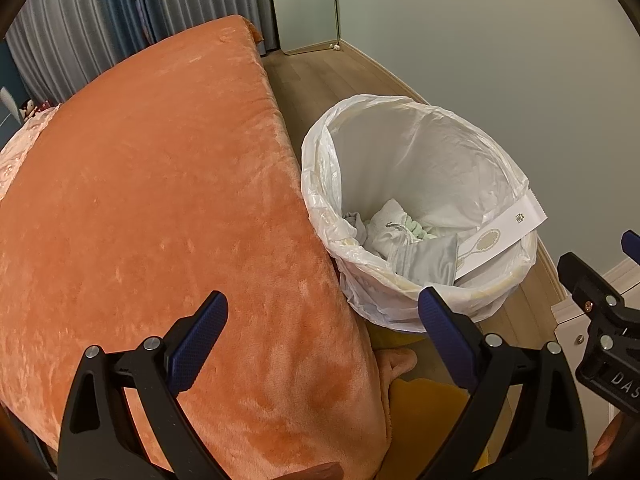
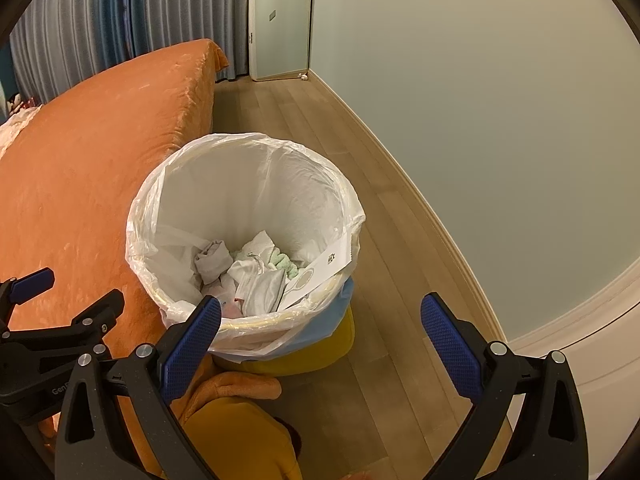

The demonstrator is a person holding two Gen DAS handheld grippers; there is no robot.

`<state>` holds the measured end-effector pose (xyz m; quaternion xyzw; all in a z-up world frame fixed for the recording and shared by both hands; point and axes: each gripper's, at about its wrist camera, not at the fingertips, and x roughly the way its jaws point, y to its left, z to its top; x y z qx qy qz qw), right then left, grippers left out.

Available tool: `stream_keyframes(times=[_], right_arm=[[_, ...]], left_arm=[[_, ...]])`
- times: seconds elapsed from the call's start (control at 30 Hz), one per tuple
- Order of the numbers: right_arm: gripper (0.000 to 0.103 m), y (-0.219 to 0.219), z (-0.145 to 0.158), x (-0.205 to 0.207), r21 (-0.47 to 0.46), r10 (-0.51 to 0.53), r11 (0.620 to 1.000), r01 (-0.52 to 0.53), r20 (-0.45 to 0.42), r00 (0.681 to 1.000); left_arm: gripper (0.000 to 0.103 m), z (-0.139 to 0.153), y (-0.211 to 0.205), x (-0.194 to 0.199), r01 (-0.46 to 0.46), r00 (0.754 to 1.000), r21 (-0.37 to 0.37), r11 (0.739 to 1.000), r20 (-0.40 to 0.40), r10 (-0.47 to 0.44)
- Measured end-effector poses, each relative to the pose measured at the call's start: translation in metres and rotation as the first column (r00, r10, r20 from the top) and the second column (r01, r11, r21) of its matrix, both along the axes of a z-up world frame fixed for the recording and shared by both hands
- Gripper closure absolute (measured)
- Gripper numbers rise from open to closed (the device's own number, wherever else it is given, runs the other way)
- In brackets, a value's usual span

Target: Collect trash

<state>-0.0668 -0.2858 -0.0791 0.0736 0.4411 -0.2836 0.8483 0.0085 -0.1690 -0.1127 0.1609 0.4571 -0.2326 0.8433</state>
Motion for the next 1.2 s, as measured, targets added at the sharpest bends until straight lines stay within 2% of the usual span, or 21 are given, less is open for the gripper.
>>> stream_keyframes(times=[0.9, 1.2], right_arm=[[0.007, 0.007, -0.006, 0.005, 0.009, -0.003, 1.0, 0.003, -0.008, 1.0], [0.007, 0.01, -0.015, 0.01, 0.015, 0.004, 1.0, -0.003, -0.024, 1.0]], left_arm=[[0.012, 0.0, 0.006, 0.007, -0.045, 0.999, 0.016, 0.999, 0.009, 0.045], [0.012, -0.006, 0.005, 0.013, -0.057, 0.998, 0.016, 0.998, -0.01, 0.057]])
